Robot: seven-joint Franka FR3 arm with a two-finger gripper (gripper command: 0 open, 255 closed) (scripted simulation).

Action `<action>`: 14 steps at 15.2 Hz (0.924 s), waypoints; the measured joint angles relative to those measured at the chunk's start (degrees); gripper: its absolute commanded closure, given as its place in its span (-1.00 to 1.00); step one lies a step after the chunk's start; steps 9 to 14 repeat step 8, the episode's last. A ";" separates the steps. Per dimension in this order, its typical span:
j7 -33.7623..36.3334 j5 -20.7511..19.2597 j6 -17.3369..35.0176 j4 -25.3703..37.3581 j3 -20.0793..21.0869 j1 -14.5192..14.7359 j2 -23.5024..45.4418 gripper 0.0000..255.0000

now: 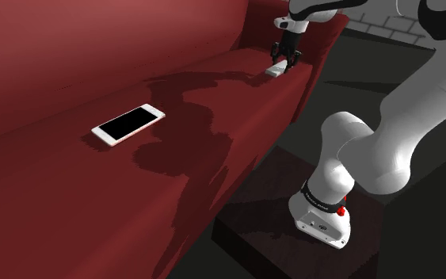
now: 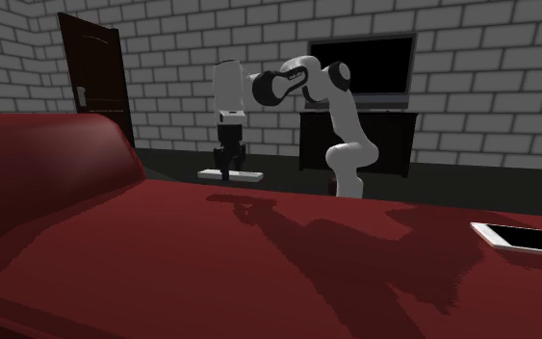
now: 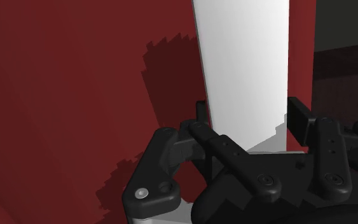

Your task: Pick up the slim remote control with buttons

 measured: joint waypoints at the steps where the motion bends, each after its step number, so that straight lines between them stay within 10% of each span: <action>1: -0.11 0.24 -0.77 0.89 -0.05 0.31 0.14 1.00; 14: -0.26 0.90 -5.63 4.87 3.18 -1.36 0.05 1.00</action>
